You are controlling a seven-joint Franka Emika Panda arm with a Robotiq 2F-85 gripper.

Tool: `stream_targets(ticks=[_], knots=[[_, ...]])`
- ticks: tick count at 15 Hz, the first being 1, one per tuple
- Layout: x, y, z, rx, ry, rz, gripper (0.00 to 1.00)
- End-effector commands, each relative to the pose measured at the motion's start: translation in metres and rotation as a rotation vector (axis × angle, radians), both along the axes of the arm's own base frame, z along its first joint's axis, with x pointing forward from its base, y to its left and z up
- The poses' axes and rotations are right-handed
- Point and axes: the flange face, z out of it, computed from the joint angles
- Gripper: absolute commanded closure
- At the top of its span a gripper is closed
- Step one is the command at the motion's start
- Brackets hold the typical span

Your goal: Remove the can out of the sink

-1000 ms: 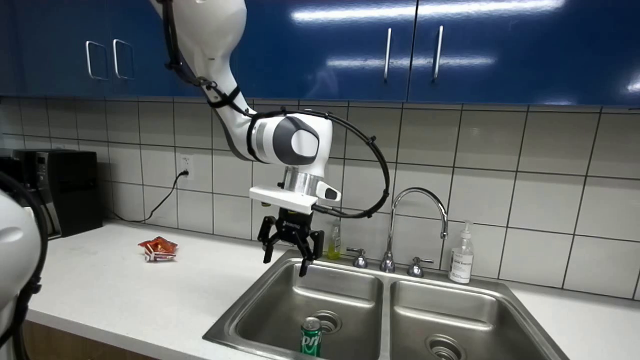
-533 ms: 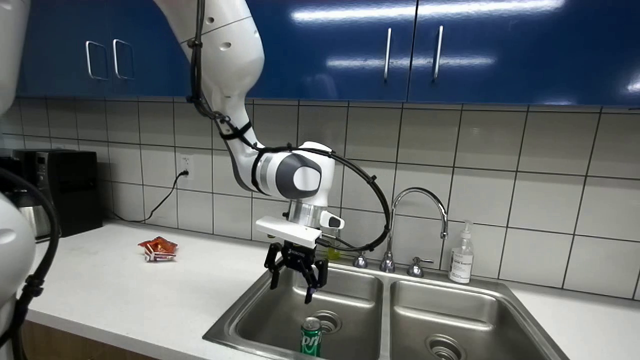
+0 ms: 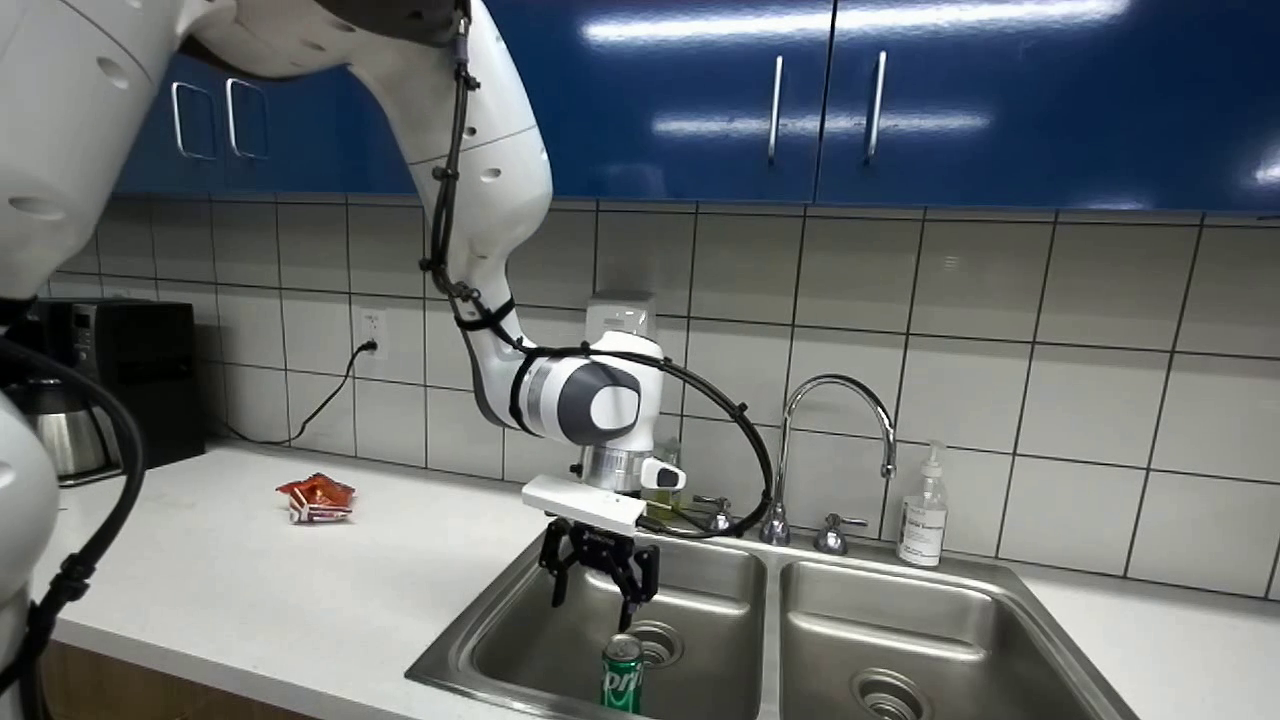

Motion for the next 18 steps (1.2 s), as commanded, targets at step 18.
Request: stream_targets(ticks=[18], knots=[[0.054,-0.017,-0.086,-0.038,-0.038,0.023,0.0]])
